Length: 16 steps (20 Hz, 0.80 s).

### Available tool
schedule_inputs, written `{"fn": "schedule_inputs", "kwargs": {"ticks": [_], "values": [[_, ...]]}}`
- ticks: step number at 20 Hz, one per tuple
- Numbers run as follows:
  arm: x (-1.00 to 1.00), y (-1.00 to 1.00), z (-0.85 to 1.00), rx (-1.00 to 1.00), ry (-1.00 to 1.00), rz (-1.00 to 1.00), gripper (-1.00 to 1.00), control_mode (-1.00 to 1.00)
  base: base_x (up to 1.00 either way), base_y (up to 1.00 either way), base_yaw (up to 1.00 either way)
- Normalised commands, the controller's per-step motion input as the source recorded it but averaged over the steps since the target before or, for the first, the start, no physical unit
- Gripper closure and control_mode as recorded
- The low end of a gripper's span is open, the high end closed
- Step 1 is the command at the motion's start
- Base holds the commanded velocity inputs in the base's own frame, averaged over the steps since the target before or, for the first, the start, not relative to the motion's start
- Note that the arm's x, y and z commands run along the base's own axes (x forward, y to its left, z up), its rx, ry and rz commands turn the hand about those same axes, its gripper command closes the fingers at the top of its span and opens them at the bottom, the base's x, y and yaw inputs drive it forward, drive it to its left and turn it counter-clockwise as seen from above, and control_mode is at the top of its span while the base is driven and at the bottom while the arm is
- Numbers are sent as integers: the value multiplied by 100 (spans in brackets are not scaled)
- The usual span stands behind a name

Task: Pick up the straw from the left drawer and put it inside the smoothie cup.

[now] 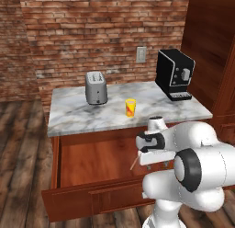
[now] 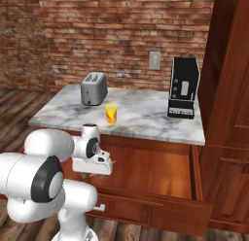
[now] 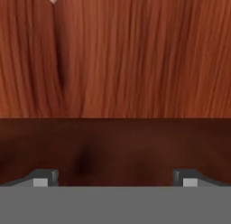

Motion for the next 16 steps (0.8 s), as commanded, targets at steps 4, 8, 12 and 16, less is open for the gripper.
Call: {"fn": "schedule_inputs", "kwargs": {"ticks": [4, 8, 12, 16], "values": [[4, 7, 39, 0, -12, 0, -100, -100, 0, 0, 0], [21, 16, 7, 0, -8, 0, -100, -100, 0, 0, 0], [31, 20, 0, 0, -9, -1, -100, -100, 0, 0, 0], [36, 16, 0, 0, -7, -4, -100, -100, 0, 0, 0]]}}
